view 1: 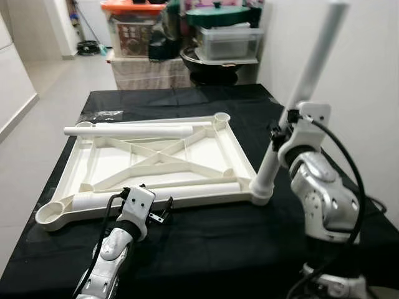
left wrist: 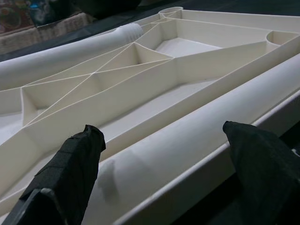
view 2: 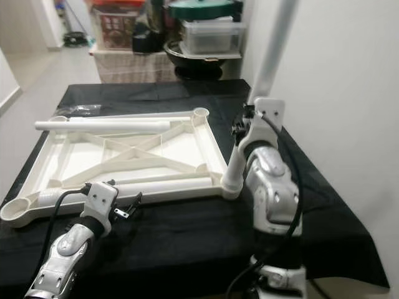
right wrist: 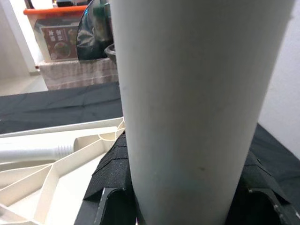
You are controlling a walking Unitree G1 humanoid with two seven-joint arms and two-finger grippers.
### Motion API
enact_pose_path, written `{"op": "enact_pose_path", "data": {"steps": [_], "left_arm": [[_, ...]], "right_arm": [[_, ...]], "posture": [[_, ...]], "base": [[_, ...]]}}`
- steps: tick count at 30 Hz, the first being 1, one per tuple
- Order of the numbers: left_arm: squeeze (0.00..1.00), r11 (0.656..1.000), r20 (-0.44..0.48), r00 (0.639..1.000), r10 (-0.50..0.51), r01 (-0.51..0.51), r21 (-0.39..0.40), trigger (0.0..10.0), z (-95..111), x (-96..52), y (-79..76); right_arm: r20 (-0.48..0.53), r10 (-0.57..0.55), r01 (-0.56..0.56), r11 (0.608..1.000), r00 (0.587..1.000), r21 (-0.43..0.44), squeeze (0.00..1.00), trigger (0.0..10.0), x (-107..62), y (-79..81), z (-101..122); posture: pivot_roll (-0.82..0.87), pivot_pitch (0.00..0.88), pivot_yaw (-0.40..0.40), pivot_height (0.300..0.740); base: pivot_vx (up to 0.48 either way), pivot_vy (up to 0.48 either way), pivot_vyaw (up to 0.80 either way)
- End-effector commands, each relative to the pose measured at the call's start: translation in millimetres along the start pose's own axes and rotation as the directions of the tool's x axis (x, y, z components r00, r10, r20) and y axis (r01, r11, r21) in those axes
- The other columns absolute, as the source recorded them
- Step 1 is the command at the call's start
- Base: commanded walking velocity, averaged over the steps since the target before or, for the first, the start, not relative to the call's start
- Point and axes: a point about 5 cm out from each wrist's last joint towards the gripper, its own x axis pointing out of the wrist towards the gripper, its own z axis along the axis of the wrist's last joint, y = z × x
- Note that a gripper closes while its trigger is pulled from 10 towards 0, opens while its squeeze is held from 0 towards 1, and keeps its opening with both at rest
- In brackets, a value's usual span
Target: Building children table
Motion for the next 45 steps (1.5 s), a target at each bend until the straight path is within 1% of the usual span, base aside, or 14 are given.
{"op": "enact_pose_path", "data": {"steps": [1, 2, 7, 8, 11, 12, 14, 31, 32, 34, 35, 42, 43, 45], "left_arm": [[0.0, 1.0, -0.029, 0.999, -0.013, 0.013, 0.009, 10.0, -5.2, -0.5, -1.6], [0.0, 1.0, -0.028, 1.0, -0.014, 0.014, 0.009, 10.0, -4.9, 0.5, -1.8], [0.0, 1.0, -0.023, 1.0, -0.014, 0.014, 0.006, 10.0, -3.9, 2.7, -2.3], [0.0, 1.0, -0.023, 1.0, -0.016, 0.016, 0.005, 10.0, -4.2, 3.0, -3.2], [0.0, 1.0, -0.024, 1.0, -0.017, 0.017, 0.004, 10.0, -4.5, 3.1, -3.9], [0.0, 1.0, -0.024, 1.0, -0.018, 0.018, 0.004, 10.0, -4.5, 3.3, -4.5], [0.0, 1.0, -0.023, 1.0, -0.016, 0.016, 0.004, 10.0, -4.3, 3.3, -4.1], [0.0, 1.0, -0.03, 1.0, -0.01, 0.01, 0.013, 10.0, -5.7, -1.5, 0.0], [0.0, 1.0, -0.031, 0.999, -0.013, 0.014, 0.013, 10.0, -5.7, -1.6, -1.2], [0.0, 1.0, -0.03, 0.999, -0.018, 0.019, 0.013, 10.0, -5.5, -1.1, -1.9], [0.0, 1.0, -0.03, 0.999, -0.023, 0.023, 0.016, 10.0, -5.0, 0.0, -1.0], [0.0, 1.0, -0.028, 0.999, -0.022, 0.022, 0.016, 10.0, -4.7, 1.1, -0.4], [0.0, 1.0, -0.028, 0.999, -0.021, 0.022, 0.014, 10.0, -5.0, 1.3, -1.5], [0.0, 1.0, -0.029, 0.999, -0.022, 0.023, 0.011, 10.0, -5.4, 1.3, -3.0]], "right_arm": [[-0.106, 0.028, -0.025, 0.999, 0.994, 0.036, 0.49, 10.0, -0.1, 1.2, -18.6], [-0.076, 0.047, -0.044, 0.998, 0.996, 0.037, 1.0, 10.0, 5.9, -8.3, -7.1], [-0.036, 0.294, -0.292, 0.955, 0.955, 0.054, 0.8, 10.0, 21.3, -22.5, 25.6], [-0.028, 0.448, -0.447, 0.894, 0.894, 0.023, 0.0, 10.0, 19.6, -30.0, 34.0], [-0.028, 0.527, -0.528, 0.85, 0.849, -0.001, 0.0, 10.0, 16.7, -35.0, 38.5], [-0.043, 0.58, -0.581, 0.813, 0.813, -0.029, 0.0, 2.9, 16.0, -44.5, 40.1], [-0.053, 0.57, -0.573, 0.819, 0.82, -0.047, 0.0, 0.0, 17.2, -54.3, 39.6], [-0.162, -0.162, 0.171, 0.984, 0.973, 0.044, 0.0, 0.0, 38.0, -68.5, -11.0], [-0.192, -0.203, 0.215, 0.976, 0.96, 0.042, 0.0, 7.5, 31.3, -56.9, -20.9], [-0.167, -0.135, 0.147, 0.987, 0.977, 0.063, 0.0, 10.0, 26.2, -38.0, -19.3], [-0.083, -0.029, 0.037, 0.994, 0.996, 0.098, 1.0, 10.0, 21.6, -21.7, -6.1], [0.005, 0.12, -0.12, 0.986, 0.993, 0.118, 0.8, 10.0, 30.1, -27.5, 26.2], [0.036, 0.261, -0.264, 0.957, 0.965, 0.118, 0.0, 10.0, 31.8, -28.0, 39.5], [0.084, 0.415, -0.421, 0.905, 0.906, 0.063, 0.0, 10.0, 28.0, -30.3, 54.4]], "posture": [[-0.02, 0.0, -0.04, 0.74], [-0.02, 0.0, -0.041, 0.74], [-0.02, 0.0, -0.043, 0.74], [-0.03, 0.0, -0.04, 0.74], [-0.03, 0.0, -0.04, 0.74], [-0.02, 0.0, -0.047, 0.74], [-0.02, 0.0, -0.049, 0.74], [0.0, 0.0, -0.047, 0.74], [0.0, 0.0, -0.043, 0.74], [-0.01, 0.0, -0.036, 0.74], [-0.01, 0.0, -0.036, 0.74], [-0.02, 0.0, -0.042, 0.74], [-0.02, 0.0, -0.043, 0.74], [-0.02, 0.0, -0.042, 0.74]], "base": [[0.0, 0.0, 0.0], [0.0, 0.0, 0.0], [0.0, 0.0, 0.0], [0.0, 0.0, 0.0], [0.0, 0.0, 0.0], [0.0, 0.0, 0.0], [0.0, 0.0, 0.0], [0.0, 0.0, 0.0], [0.0, 0.0, 0.0], [0.0, 0.0, 0.0], [0.0, 0.0, 0.0], [0.0, 0.0, 0.0], [0.0, 0.0, 0.0], [0.0, 0.0, 0.0]]}}
